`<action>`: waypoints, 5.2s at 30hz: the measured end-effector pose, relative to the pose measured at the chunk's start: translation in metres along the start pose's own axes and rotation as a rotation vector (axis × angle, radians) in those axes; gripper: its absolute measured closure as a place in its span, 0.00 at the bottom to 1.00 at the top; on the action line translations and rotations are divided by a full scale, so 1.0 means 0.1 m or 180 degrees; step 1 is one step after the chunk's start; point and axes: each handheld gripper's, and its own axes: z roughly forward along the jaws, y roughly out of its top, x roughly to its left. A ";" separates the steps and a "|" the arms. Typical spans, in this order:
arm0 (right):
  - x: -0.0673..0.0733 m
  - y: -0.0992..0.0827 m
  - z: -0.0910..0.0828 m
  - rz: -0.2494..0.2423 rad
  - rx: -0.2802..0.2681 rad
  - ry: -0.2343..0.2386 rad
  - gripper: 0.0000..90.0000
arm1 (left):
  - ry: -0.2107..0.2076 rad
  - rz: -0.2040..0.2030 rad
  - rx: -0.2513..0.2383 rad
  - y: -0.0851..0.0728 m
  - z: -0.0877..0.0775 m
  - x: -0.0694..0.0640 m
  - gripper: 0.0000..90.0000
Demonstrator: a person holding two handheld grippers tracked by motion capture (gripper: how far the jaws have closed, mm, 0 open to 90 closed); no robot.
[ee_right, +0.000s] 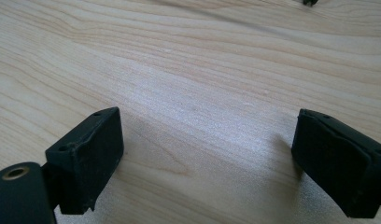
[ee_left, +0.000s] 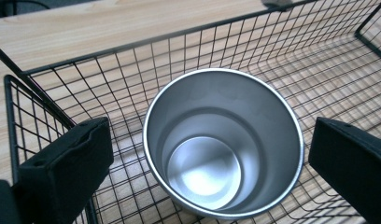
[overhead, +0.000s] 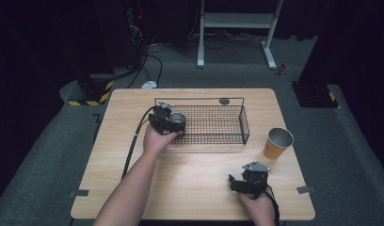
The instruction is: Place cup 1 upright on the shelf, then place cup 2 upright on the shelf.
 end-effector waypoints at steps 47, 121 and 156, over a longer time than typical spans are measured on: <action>0.00 0.00 0.00 -0.0001 0.0000 0.0001 0.10 | -0.0243 0.0056 -0.0395 -0.99 -0.94 0.37 0.07; -0.29 -0.03 -0.35 0.0021 -0.0496 -0.0152 0.12 | 0.0040 0.0248 0.0171 -1.97 -1.02 0.39 0.00; -0.83 -0.06 -0.51 0.0342 -0.0657 -0.0592 0.12 | 0.0028 0.0252 0.0172 -1.96 -1.01 0.39 0.00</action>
